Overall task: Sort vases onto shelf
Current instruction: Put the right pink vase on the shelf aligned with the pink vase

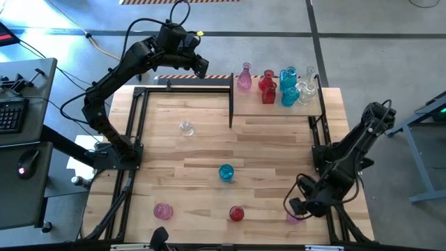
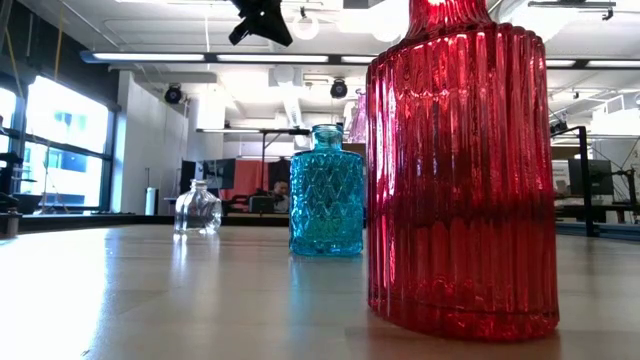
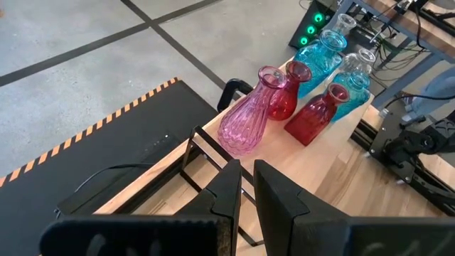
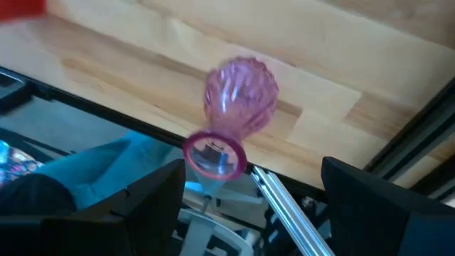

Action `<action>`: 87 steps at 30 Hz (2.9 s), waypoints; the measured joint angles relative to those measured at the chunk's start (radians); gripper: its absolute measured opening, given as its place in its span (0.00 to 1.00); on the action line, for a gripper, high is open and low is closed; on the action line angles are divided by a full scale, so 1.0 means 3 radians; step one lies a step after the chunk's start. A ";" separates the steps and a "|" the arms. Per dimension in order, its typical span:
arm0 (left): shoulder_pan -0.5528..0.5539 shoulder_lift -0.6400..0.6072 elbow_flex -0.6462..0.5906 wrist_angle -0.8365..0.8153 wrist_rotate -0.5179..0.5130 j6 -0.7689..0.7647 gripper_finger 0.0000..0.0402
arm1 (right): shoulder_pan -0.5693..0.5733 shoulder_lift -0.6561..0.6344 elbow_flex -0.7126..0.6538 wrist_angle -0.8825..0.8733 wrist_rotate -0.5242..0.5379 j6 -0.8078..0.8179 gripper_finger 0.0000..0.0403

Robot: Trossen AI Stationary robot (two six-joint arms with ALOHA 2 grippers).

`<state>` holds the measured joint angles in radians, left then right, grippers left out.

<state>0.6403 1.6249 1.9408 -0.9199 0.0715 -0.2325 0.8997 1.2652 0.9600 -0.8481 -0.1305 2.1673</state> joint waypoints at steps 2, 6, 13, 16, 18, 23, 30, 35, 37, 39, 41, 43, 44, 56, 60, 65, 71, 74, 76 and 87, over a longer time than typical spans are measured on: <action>0.0000 0.0000 0.0000 0.0000 -0.0001 0.0000 0.08 | 0.0017 0.0050 0.0000 0.0059 -0.0051 -0.0018 0.77; 0.0000 0.0000 0.0000 0.0000 -0.0001 0.0001 0.08 | 0.0084 0.0135 0.0001 0.0077 -0.0091 0.0046 0.77; 0.0001 0.0000 0.0000 0.0000 -0.0001 0.0000 0.08 | 0.0128 0.0256 0.0000 0.0076 -0.0092 0.0188 0.77; 0.0001 0.0000 0.0000 0.0000 -0.0001 0.0000 0.08 | 0.0127 0.0304 0.0000 0.0077 -0.0091 0.0195 0.75; 0.0000 0.0000 0.0000 0.0000 -0.0001 0.0000 0.08 | 0.0127 0.0337 0.0001 0.0077 -0.0090 0.0203 0.72; 0.0001 0.0000 0.0000 -0.0001 -0.0001 0.0000 0.08 | 0.0123 0.0378 0.0001 0.0093 -0.0065 0.0354 0.65; 0.0001 0.0000 -0.0001 0.0000 -0.0001 0.0000 0.08 | 0.0121 0.0384 0.0000 0.0232 0.0171 0.0478 0.58; 0.0001 0.0000 -0.0001 0.0003 -0.0001 0.0061 0.08 | 0.0121 0.0384 0.0000 0.0231 0.0167 0.0491 0.51; 0.0001 0.0000 -0.0001 0.0003 0.0000 0.0123 0.08 | 0.0121 0.0384 0.0000 0.0229 0.0168 0.0491 0.47; 0.0001 0.0000 -0.0001 0.0003 0.0000 0.0144 0.08 | 0.0121 0.0384 0.0001 0.0227 0.0168 0.0491 0.43; 0.0001 0.0000 -0.0001 0.0004 -0.0001 0.0144 0.08 | 0.0121 0.0384 0.0000 0.0227 0.0169 0.0491 0.39; 0.0001 0.0000 -0.0001 0.0004 -0.0001 0.0168 0.08 | 0.0121 0.0384 0.0000 0.0226 0.0167 0.0491 0.35; 0.0001 0.0000 -0.0001 0.0004 -0.0001 0.0173 0.08 | 0.0121 0.0384 0.0001 0.0226 0.0167 0.0491 0.34; 0.0000 0.0001 -0.0001 0.0006 -0.0001 0.0145 0.08 | 0.0121 0.0384 0.0001 0.0226 0.0166 0.0478 0.10; 0.0001 0.0001 -0.0001 0.0006 -0.0001 0.0147 0.08 | 0.0121 0.0381 0.0001 0.0227 0.0167 0.0454 0.02; 0.0001 0.0001 -0.0001 0.0006 -0.0026 0.0144 0.08 | 0.0121 0.0380 0.0001 0.0225 0.0174 0.0453 0.02; -0.0001 0.0001 -0.0001 0.0006 -0.0021 0.0145 0.08 | 0.0120 0.0380 0.0001 0.0234 0.0183 0.0440 0.01; -0.0001 0.0001 -0.0001 0.0006 -0.0020 0.0173 0.08 | 0.0098 0.0379 0.0001 0.0278 0.0186 0.0439 0.00; -0.0001 0.0001 -0.0001 0.0006 -0.0019 0.0172 0.08 | 0.0082 0.0379 0.0013 0.0286 0.0187 0.0438 0.00; -0.0001 0.0001 -0.0001 0.0005 -0.0011 0.0168 0.08 | -0.0081 0.0380 0.0471 -0.0381 0.0188 0.0207 0.00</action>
<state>0.6399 1.6253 1.9404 -0.9185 0.0682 -0.1820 0.8755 1.3792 1.1012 -0.9626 -0.0742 2.2294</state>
